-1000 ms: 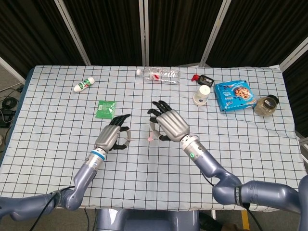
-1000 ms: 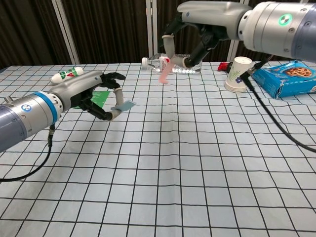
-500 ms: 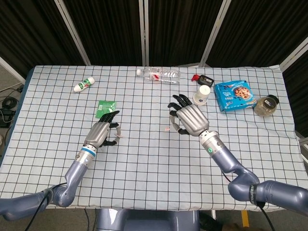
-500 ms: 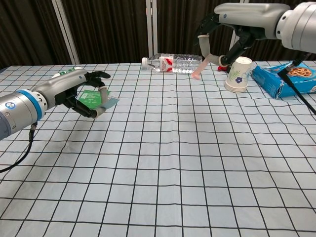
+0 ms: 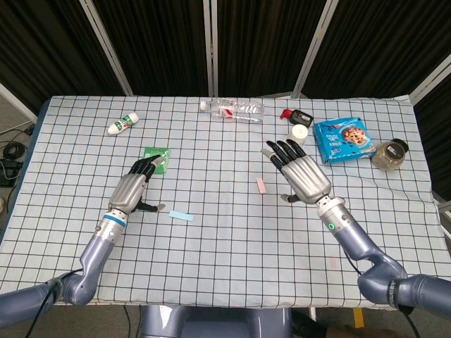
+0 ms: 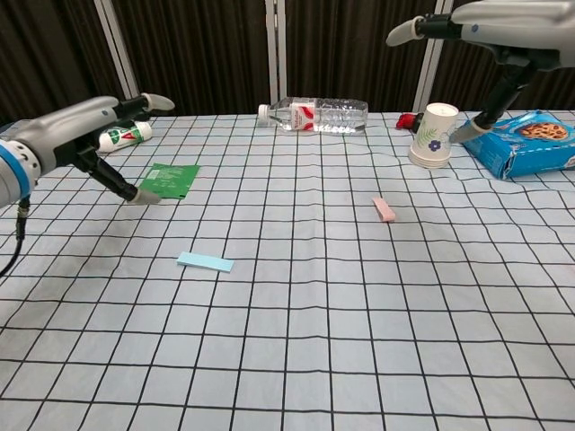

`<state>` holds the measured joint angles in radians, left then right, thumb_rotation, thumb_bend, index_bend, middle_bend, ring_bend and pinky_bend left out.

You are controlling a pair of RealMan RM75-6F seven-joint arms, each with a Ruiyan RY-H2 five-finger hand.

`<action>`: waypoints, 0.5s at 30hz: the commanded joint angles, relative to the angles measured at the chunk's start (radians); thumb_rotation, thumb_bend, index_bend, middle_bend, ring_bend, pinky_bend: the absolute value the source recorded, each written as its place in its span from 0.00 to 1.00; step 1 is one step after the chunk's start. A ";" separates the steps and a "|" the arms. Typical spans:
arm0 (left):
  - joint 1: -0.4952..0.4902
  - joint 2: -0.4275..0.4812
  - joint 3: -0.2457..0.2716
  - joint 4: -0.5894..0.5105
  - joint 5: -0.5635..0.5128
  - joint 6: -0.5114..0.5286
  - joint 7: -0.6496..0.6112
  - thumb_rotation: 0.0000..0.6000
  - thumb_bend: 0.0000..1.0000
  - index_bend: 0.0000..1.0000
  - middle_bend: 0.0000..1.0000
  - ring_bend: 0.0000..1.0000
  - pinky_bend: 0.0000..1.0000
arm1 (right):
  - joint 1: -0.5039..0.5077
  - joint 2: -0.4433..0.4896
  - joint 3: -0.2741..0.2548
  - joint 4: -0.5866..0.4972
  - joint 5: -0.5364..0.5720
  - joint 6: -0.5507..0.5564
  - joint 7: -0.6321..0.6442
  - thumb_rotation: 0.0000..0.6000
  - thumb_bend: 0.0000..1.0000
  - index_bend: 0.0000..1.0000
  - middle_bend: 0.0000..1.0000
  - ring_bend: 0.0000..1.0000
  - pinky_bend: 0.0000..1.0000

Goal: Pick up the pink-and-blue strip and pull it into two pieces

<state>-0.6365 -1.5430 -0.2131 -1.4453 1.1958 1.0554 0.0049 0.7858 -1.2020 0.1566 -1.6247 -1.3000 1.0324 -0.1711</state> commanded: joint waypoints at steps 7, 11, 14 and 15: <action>0.218 0.228 0.085 -0.160 0.099 0.312 0.120 1.00 0.00 0.00 0.00 0.00 0.00 | -0.199 0.116 -0.112 0.113 -0.275 0.298 0.148 1.00 0.00 0.00 0.00 0.00 0.00; 0.323 0.321 0.136 -0.234 0.160 0.430 0.086 1.00 0.00 0.00 0.00 0.00 0.00 | -0.330 0.122 -0.138 0.097 -0.272 0.446 0.087 1.00 0.00 0.00 0.00 0.00 0.00; 0.372 0.374 0.169 -0.274 0.190 0.469 0.080 1.00 0.00 0.00 0.00 0.00 0.00 | -0.403 0.129 -0.152 0.050 -0.260 0.512 0.077 1.00 0.00 0.00 0.00 0.00 0.00; 0.385 0.387 0.177 -0.283 0.199 0.480 0.078 1.00 0.00 0.00 0.00 0.00 0.00 | -0.424 0.132 -0.157 0.039 -0.257 0.529 0.077 1.00 0.00 0.00 0.00 0.00 0.00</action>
<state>-0.2800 -1.1862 -0.0613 -1.7009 1.3692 1.5078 0.0905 0.4249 -1.0855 0.0246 -1.5538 -1.5558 1.5068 -0.0748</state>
